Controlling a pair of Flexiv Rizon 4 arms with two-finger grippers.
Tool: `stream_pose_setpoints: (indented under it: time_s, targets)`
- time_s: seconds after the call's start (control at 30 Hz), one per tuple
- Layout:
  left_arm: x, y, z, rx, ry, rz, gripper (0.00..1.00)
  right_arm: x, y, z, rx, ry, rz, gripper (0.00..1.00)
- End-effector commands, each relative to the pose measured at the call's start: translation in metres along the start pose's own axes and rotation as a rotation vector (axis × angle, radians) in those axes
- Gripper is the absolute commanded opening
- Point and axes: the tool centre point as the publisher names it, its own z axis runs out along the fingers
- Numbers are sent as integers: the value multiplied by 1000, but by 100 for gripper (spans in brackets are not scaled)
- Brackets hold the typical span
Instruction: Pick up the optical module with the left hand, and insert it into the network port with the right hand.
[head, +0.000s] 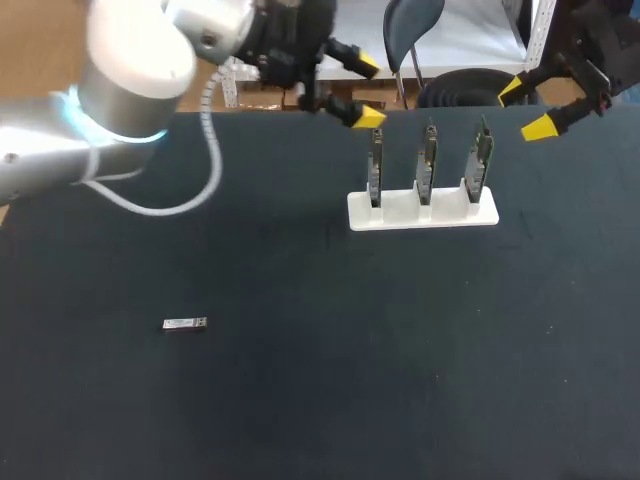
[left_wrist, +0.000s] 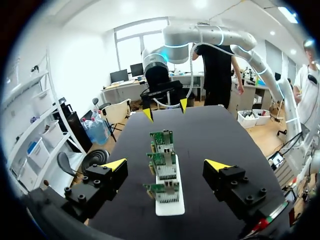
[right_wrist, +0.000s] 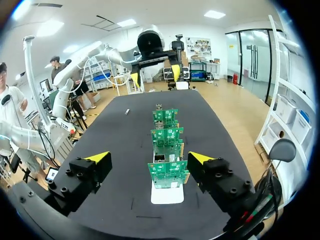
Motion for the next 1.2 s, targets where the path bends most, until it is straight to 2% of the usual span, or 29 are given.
stream_pose_setpoints:
  time_s: [0.03, 0.13, 0.27, 0.33, 0.37, 0.4, 0.5, 0.6, 0.7, 1.03, 1.2]
  targets:
    - [9, -53, -71, -146, 32, 13, 100, 0, 1, 1, 4, 0, -1, 100]
    - [25, -70, -94, -190, 84, 8, 100, 0, 1, 1, 4, 0, -1, 100]
    - [64, -98, -108, -202, 187, -74, 100, 0, 1, 1, 4, 0, -1, 100]
    - [84, -115, -113, -209, 268, -103, 100, 0, 1, 1, 4, 0, -1, 100]
    - [94, -125, -116, -200, 292, -112, 100, 0, 1, 1, 4, 0, -1, 100]
    - [105, -134, -119, -204, 356, -137, 100, 0, 1, 1, 4, 0, -1, 100]
    - [128, -163, -126, -179, 477, -145, 100, 0, 1, 1, 4, 0, -1, 100]
    - [144, -189, -132, -143, 576, -139, 100, 0, 1, 1, 4, 0, -1, 100]
    - [159, -209, -137, -115, 626, -166, 100, 0, 1, 1, 4, 0, -1, 100]
    - [197, -245, -148, -59, 746, -216, 100, 0, 1, 1, 4, 0, -1, 100]
    - [216, -255, -150, -29, 793, -252, 100, 0, 1, 1, 4, 0, -1, 100]
